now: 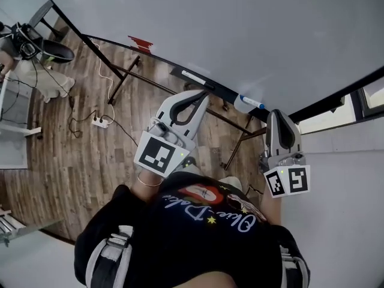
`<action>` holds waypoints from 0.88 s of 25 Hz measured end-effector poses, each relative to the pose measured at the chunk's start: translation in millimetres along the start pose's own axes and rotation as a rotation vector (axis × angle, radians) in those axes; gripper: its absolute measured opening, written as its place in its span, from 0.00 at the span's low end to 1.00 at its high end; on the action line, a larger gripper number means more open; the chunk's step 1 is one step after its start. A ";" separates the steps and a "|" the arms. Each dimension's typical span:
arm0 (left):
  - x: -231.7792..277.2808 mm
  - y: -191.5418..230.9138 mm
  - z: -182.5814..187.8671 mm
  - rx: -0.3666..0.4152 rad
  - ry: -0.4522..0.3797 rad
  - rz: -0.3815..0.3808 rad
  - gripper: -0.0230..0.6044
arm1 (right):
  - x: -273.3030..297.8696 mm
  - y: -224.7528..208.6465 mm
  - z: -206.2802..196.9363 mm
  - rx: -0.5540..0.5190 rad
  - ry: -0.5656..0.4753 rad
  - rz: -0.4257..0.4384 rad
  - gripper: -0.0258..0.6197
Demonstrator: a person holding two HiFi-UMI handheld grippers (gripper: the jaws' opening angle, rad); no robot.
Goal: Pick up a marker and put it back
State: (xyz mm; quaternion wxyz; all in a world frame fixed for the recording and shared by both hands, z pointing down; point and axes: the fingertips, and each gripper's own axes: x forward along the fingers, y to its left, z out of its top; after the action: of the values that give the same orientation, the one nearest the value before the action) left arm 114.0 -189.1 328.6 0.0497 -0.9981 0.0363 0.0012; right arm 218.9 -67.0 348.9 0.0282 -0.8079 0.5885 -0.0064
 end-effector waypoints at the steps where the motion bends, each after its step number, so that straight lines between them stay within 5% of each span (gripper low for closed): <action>1: 3.8 2.0 -0.9 0.003 0.000 -0.022 0.04 | 1.6 -1.5 -1.7 0.003 0.002 -0.022 0.04; 11: 14.3 21.3 -12.7 0.007 -0.002 -0.156 0.04 | 15.7 -4.6 -30.0 0.009 0.055 -0.201 0.12; 22: 18.0 29.7 -20.6 -0.004 0.010 -0.189 0.04 | 31.0 -18.5 -76.1 0.038 0.184 -0.277 0.23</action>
State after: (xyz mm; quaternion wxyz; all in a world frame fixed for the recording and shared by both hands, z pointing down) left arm 129.8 -221.9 346.1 0.0476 -0.9971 -0.0579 -0.0085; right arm 242.7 -93.8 425.2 -0.0115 -0.8768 0.4712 -0.0952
